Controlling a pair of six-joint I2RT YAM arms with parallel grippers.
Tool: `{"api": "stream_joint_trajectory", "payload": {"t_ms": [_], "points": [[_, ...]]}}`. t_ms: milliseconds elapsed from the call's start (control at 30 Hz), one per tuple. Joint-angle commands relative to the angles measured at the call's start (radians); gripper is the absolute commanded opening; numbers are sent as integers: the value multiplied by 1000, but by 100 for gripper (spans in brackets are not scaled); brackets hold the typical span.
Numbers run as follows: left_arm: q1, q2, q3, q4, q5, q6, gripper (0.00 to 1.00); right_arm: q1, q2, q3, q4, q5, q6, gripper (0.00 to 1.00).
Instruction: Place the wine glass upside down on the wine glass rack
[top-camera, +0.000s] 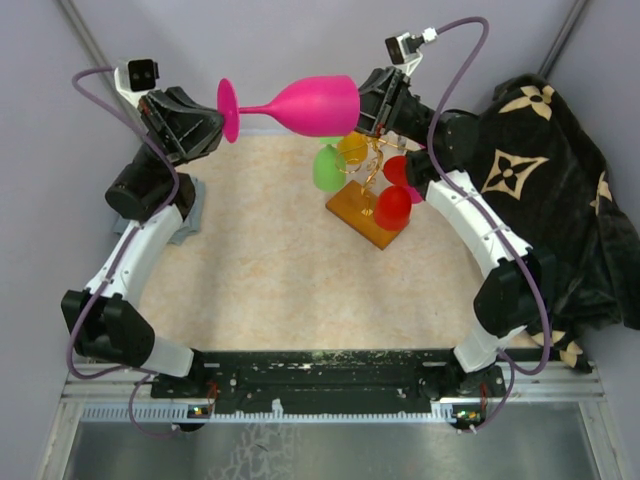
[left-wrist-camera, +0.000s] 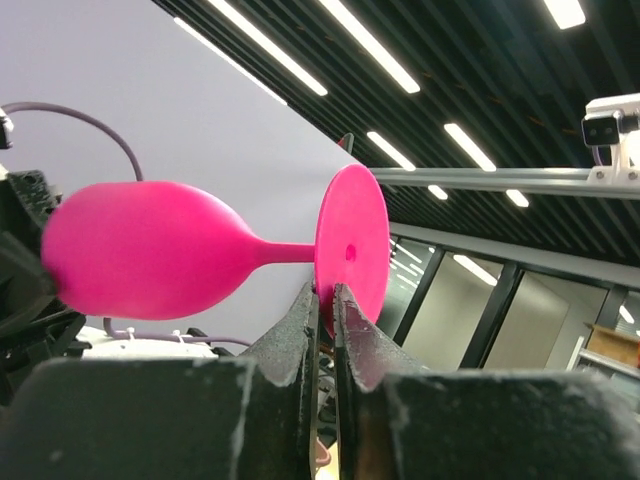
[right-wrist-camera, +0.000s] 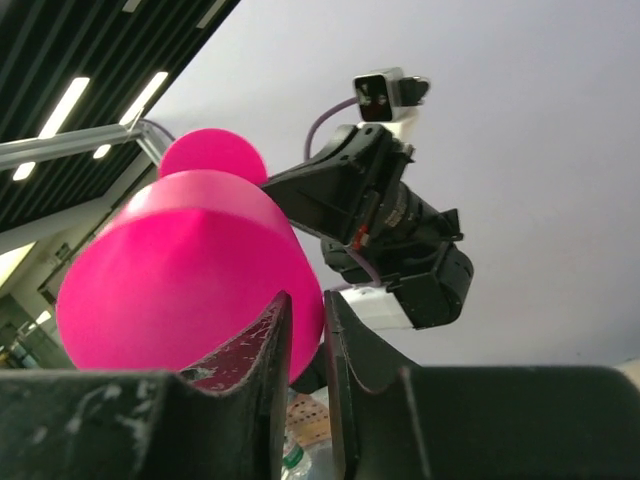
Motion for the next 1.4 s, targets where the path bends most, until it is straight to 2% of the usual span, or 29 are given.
{"api": "stream_joint_trajectory", "payload": {"t_ms": [0, 167, 333, 533, 800, 933, 1100, 1267, 1367], "points": [[3, -21, 85, 218, 10, -56, 0, 6, -63, 47, -44, -20, -104, 24], [4, -22, 124, 190, 23, -37, 0, -8, -117, 42, -182, -33, -221, 29], [4, -29, 142, 153, 42, -8, 0, -53, -161, -2, -200, -29, -229, 30], [6, -49, 160, 78, 79, 49, 0, -96, -236, -26, -355, -30, -350, 30], [14, -113, 105, -108, 156, 167, 0, -223, -367, -118, -443, -25, -411, 31], [15, -171, 54, -256, 180, 269, 0, -271, -436, -119, -593, -6, -530, 31], [15, -253, 11, -565, 211, 444, 0, -298, -492, -101, -785, 68, -654, 31], [15, -302, -34, -809, 214, 528, 0, -302, -531, -94, -886, 149, -720, 31], [12, -320, -29, -1036, 218, 624, 0, -303, -544, -82, -931, 172, -746, 31]]}}
